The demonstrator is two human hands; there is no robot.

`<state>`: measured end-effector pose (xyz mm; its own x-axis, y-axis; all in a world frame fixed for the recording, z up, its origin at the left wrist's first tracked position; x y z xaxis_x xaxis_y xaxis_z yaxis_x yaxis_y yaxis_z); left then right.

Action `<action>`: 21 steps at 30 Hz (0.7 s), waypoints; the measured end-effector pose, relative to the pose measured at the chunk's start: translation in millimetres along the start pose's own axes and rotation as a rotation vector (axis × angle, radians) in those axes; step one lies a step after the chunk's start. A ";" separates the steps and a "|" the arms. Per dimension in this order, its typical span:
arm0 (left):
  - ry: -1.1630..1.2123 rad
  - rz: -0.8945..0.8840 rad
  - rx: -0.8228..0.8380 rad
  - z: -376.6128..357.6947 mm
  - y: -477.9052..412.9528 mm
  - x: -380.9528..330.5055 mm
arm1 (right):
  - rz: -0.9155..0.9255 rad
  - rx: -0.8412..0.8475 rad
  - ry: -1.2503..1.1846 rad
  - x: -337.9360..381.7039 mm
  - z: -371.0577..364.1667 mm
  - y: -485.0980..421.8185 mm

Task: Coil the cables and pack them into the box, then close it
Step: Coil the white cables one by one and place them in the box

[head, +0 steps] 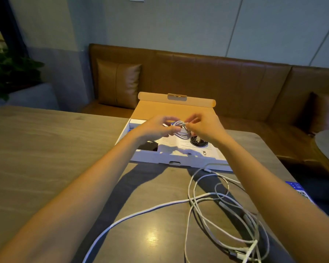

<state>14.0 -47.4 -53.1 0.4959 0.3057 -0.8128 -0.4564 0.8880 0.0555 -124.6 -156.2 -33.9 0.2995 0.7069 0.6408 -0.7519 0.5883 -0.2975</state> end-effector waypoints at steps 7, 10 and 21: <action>-0.276 0.046 0.031 -10.7 -42.4 3.2 | -0.025 0.128 0.183 -21.9 -18.0 -37.9; -0.312 0.080 0.033 -20.2 -58.6 10.4 | -0.056 0.127 0.189 -33.1 -27.2 -47.1; -0.361 0.032 -0.063 -38.0 -74.8 21.8 | -0.062 0.104 0.308 -62.9 -42.0 -61.1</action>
<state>30.9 -120.2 -97.0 0.7045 0.4443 -0.5534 -0.5146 0.8568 0.0328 -72.9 -220.2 -85.8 0.4980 0.7660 0.4064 -0.7781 0.6016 -0.1805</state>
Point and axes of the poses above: each hand's wrist, its own y-axis away from the middle knuckle, its own z-axis out of the back of the hand, x = y × z, the point moved 2 cm from there along -y, towards the middle knuckle, and after that the axes turned 6 degrees about z, right-handed, at the moved point
